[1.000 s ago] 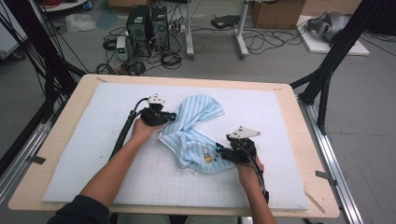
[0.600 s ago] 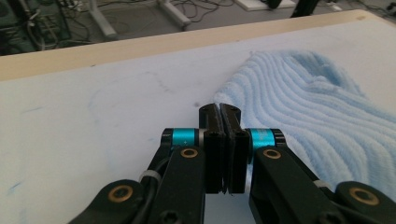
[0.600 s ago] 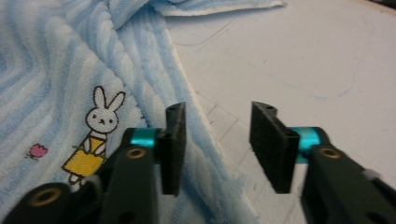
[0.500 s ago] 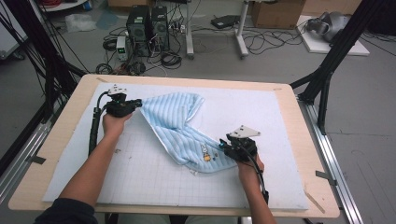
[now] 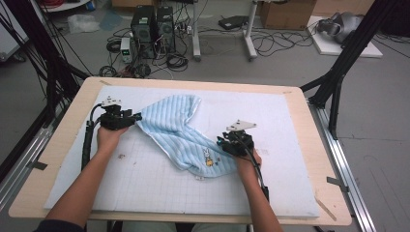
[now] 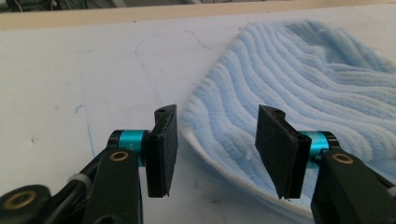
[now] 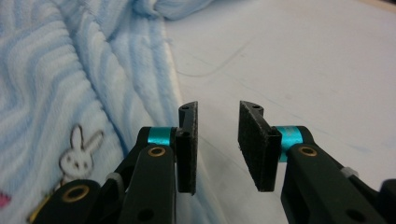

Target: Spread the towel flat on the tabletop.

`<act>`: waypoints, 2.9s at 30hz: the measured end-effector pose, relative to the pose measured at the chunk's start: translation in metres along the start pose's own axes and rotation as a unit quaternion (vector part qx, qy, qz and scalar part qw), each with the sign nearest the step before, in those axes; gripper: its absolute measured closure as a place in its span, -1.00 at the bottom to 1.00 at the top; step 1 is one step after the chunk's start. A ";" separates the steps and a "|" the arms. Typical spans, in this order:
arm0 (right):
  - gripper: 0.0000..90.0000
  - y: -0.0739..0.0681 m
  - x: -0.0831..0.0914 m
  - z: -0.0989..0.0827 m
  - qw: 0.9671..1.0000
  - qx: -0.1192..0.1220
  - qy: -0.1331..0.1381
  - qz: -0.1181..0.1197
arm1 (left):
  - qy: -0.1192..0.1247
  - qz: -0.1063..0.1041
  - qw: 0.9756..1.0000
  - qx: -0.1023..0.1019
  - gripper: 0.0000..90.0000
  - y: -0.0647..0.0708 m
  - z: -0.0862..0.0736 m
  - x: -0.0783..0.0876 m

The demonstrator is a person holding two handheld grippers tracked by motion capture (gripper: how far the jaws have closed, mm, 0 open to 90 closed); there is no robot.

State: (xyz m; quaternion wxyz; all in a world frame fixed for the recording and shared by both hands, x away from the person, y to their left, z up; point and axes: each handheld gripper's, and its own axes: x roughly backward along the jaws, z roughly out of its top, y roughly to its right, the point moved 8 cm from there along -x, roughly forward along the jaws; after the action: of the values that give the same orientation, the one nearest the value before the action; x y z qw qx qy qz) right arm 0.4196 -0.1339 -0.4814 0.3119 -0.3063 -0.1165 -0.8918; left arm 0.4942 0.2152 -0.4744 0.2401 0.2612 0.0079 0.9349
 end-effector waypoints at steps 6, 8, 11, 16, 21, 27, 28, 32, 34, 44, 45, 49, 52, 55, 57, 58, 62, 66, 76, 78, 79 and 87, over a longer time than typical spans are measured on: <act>0.62 -0.024 -0.030 0.000 0.998 0.024 -0.042 0.046 | -0.008 -0.023 1.000 -0.006 -0.02 0.008 -0.010 0.001; 0.83 -0.025 -0.025 -0.003 0.996 0.006 -0.049 0.072 | -0.009 -0.028 1.000 -0.004 -0.06 0.010 -0.010 0.001; 0.89 -0.021 -0.017 -0.006 0.996 0.026 -0.057 0.060 | -0.007 -0.038 0.999 -0.007 -0.06 0.014 -0.009 0.002; 0.89 -0.008 0.001 -0.015 0.998 0.024 -0.051 0.036 | -0.005 -0.053 0.998 -0.020 -0.07 0.026 -0.012 0.003; 0.88 0.004 0.017 -0.026 0.998 0.032 -0.060 0.007 | -0.014 -0.059 0.998 -0.020 -0.09 0.032 -0.019 0.001; 0.64 0.010 0.035 -0.033 0.999 0.024 -0.041 -0.003 | -0.014 -0.085 0.996 -0.029 -0.19 0.047 -0.025 0.008; 0.52 0.011 0.038 -0.031 0.999 0.021 -0.032 -0.007 | -0.010 -0.090 0.995 -0.034 -0.19 0.051 -0.025 0.010; 0.29 0.013 0.043 -0.025 1.000 0.015 -0.002 -0.007 | 0.011 -0.106 0.994 -0.038 -0.19 0.068 -0.023 0.021; 0.22 0.013 0.044 -0.024 1.000 0.014 0.001 -0.009 | 0.019 -0.124 0.991 -0.039 -0.18 0.079 -0.021 0.027; 0.02 0.014 0.041 -0.025 1.000 0.013 0.003 -0.008 | -0.016 -0.229 0.970 -0.078 -0.08 0.162 -0.032 0.020; 0.02 0.014 0.041 -0.025 1.000 0.013 0.003 -0.008 | -0.021 -0.235 0.968 -0.082 -0.08 0.168 -0.035 0.018; 0.01 0.017 0.042 -0.026 1.000 0.003 0.006 -0.010 | -0.049 -0.255 0.962 -0.090 -0.09 0.191 -0.045 0.007; 0.01 0.018 0.042 -0.026 1.000 0.003 0.004 -0.008 | -0.068 -0.237 0.963 -0.113 -0.10 0.202 -0.050 -0.003; 0.01 0.015 0.041 -0.026 1.000 0.007 0.004 -0.006 | -0.082 -0.195 0.967 -0.145 0.10 0.206 -0.052 -0.011; 0.00 0.015 0.040 -0.026 1.000 0.008 0.002 -0.004 | -0.091 -0.169 0.969 -0.158 0.72 0.203 -0.050 -0.014; 0.00 0.014 0.039 -0.027 1.000 0.008 0.000 -0.003 | -0.089 -0.165 0.970 -0.156 0.87 0.201 -0.049 -0.015; 0.00 0.014 0.040 -0.027 1.000 0.009 0.001 -0.002 | -0.076 -0.161 0.976 -0.127 0.99 0.189 -0.043 -0.015; 0.00 0.015 0.040 -0.027 1.000 0.005 0.001 -0.001 | -0.056 -0.140 0.982 -0.113 0.99 0.175 -0.035 -0.014; 0.03 0.002 0.038 -0.022 1.000 0.012 0.017 0.024 | 0.005 -0.082 0.996 -0.040 0.99 0.123 -0.001 -0.002; 0.06 -0.007 0.033 -0.020 0.999 0.013 0.016 0.042 | 0.011 -0.061 0.998 -0.023 0.99 0.108 0.004 -0.002; 0.06 -0.007 0.033 -0.020 0.999 0.013 0.016 0.042 | 0.012 -0.050 0.999 -0.018 0.99 0.099 0.005 -0.003; 0.05 -0.014 0.025 -0.023 0.999 0.024 0.000 0.043 | -0.005 -0.054 0.999 0.001 0.92 0.079 -0.006 0.001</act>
State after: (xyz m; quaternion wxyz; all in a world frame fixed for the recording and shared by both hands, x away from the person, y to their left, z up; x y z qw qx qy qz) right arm 0.3847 -0.1447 -0.4840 0.3578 -0.3037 -0.1249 -0.8742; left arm 0.4555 0.1462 -0.4681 0.2901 0.2650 0.0214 0.9193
